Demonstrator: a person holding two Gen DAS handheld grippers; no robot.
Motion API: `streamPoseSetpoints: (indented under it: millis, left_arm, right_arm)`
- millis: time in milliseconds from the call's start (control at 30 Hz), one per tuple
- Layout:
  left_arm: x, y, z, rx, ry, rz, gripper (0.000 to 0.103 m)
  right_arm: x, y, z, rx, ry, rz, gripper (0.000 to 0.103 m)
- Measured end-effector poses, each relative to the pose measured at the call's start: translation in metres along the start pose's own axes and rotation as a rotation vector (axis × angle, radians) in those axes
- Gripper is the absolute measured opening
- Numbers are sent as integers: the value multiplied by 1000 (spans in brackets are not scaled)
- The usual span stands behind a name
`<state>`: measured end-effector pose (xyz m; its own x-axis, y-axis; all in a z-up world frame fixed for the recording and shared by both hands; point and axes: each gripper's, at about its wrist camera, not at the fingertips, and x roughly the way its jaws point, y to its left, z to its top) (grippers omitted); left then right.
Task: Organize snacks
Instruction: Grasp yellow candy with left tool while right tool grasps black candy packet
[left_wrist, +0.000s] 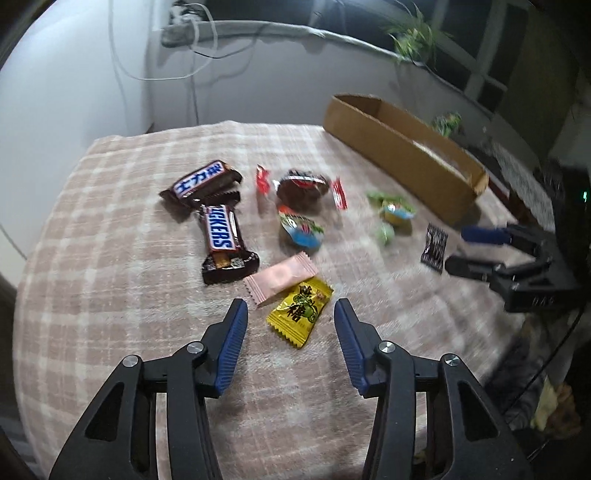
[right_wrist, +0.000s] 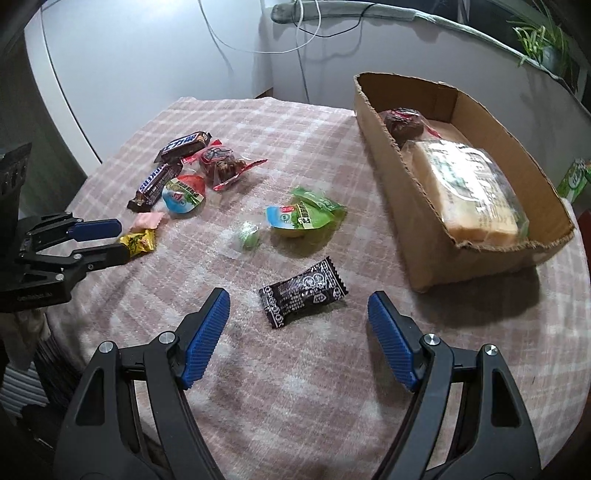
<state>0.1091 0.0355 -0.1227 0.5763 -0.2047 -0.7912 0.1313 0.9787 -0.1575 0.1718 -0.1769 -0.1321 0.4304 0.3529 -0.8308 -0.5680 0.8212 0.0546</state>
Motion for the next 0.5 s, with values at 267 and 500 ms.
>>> streamPoseSetpoints:
  millis: [267,500]
  left_arm:
    - [21,-3,0,82,37,14,40]
    - [25,-11,2,133,26,18,31]
  right_arm:
    - [17,4,5,-50,12,2,75]
    - [22,6,4,-86,30,-3,62]
